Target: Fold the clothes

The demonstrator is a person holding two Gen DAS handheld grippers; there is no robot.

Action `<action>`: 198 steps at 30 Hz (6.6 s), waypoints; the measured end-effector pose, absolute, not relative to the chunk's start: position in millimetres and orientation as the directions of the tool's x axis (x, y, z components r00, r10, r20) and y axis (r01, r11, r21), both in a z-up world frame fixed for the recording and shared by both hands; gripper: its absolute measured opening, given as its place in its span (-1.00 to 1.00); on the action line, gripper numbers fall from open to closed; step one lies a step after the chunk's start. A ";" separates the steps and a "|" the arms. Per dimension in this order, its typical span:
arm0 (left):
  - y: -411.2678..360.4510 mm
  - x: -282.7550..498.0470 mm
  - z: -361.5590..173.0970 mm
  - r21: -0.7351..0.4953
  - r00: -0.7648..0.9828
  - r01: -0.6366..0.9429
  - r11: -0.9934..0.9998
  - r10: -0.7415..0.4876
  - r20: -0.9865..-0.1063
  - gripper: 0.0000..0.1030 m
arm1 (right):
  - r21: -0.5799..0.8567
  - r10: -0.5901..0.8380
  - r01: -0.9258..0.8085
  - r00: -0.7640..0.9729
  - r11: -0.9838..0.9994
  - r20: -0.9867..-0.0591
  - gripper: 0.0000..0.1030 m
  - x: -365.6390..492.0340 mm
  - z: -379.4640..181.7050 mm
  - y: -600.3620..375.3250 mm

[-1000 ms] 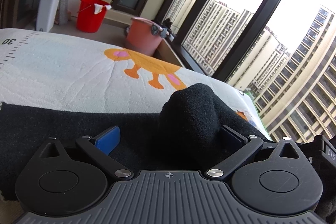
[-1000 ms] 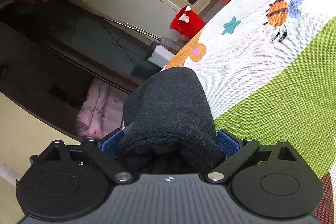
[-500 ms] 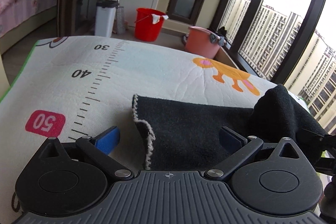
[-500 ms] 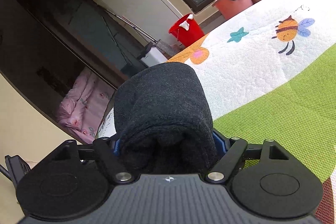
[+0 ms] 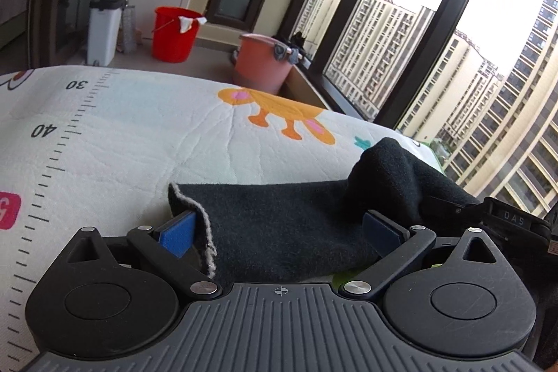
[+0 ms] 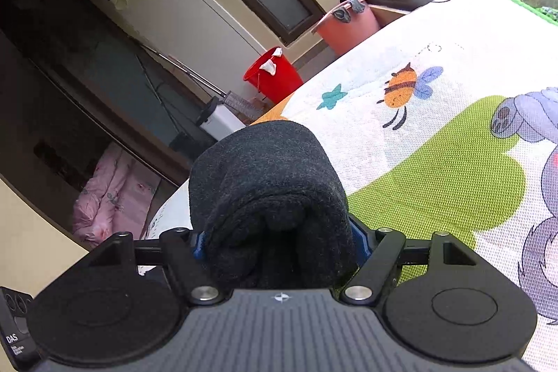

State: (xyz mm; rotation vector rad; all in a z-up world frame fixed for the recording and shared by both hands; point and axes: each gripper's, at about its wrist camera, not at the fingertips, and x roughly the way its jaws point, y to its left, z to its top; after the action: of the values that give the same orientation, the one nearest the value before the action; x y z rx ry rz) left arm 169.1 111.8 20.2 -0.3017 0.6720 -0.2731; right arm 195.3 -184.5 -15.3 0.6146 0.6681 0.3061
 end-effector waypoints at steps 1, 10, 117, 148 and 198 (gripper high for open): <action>113.6 170.3 25.2 -0.359 0.754 0.154 0.921 -0.344 -0.559 0.98 | 0.556 0.421 -0.095 0.760 0.826 -0.495 0.42 194.9 -9.6 -171.0; 94.3 186.9 51.3 -0.246 0.751 0.208 0.947 -0.315 -0.580 0.99 | -0.129 0.227 -0.316 0.860 0.940 -0.456 0.48 163.3 7.2 -47.8; 51.8 209.6 36.5 -0.198 0.747 0.295 0.934 -0.356 -0.562 1.00 | -0.003 0.416 -0.503 0.717 0.864 -0.559 0.81 161.3 27.2 -77.9; 136.7 194.0 55.7 -0.358 0.796 0.107 0.928 -0.296 -0.528 1.00 | 0.266 0.617 -0.573 0.597 0.775 -0.513 0.87 167.2 26.2 -71.3; 129.2 186.5 14.2 -0.266 0.791 0.015 0.964 -0.174 -0.586 1.00 | 0.352 0.589 -0.473 0.647 0.808 -0.484 0.32 187.0 41.6 -99.8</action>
State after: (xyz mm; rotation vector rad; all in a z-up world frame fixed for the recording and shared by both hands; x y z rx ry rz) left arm 186.5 129.2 14.2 -0.2545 0.6514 -0.1029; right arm 187.0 -99.8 41.6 0.2011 0.6204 0.6086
